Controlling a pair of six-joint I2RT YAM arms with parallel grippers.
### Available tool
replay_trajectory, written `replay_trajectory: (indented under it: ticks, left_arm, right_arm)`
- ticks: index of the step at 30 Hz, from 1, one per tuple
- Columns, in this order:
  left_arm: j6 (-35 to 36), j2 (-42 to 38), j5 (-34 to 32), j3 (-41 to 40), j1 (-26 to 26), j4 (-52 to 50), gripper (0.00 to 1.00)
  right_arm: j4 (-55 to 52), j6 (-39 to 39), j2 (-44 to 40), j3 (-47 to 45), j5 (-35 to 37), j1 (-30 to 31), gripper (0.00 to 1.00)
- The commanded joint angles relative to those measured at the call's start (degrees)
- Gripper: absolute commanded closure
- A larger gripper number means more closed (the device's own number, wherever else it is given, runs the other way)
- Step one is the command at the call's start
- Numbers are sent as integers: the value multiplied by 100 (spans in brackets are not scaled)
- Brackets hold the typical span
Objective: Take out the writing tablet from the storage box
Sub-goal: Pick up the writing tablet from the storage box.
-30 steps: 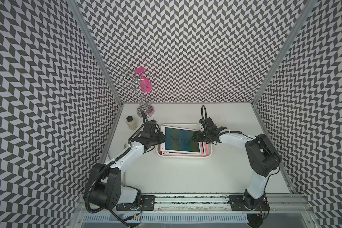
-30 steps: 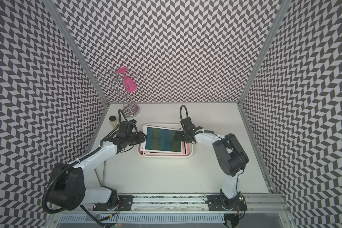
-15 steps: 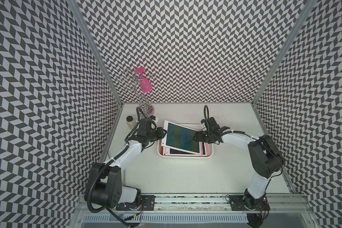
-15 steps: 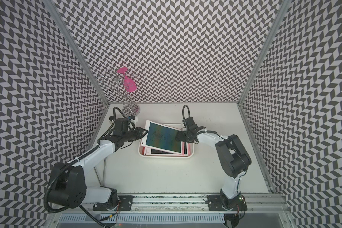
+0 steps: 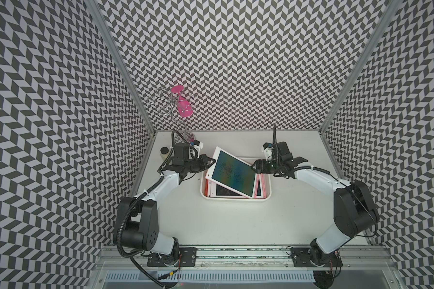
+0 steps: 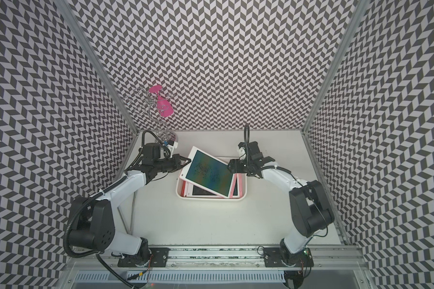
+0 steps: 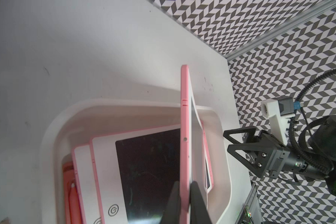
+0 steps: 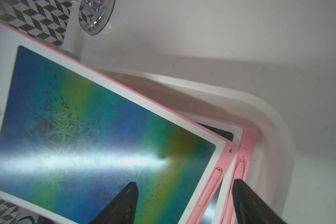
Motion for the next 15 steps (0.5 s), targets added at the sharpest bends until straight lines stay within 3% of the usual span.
replay_trajectory:
  ticks: [1,15]
  left_arm:
    - [255,104,42,293,79,74,100]
    - [645,1154,853,2560,209,-517,100]
  right_arm:
    - [230,-437,-193,-7,-125,-100,22]
    - [739,-695,-166,364,-1027,-552,23]
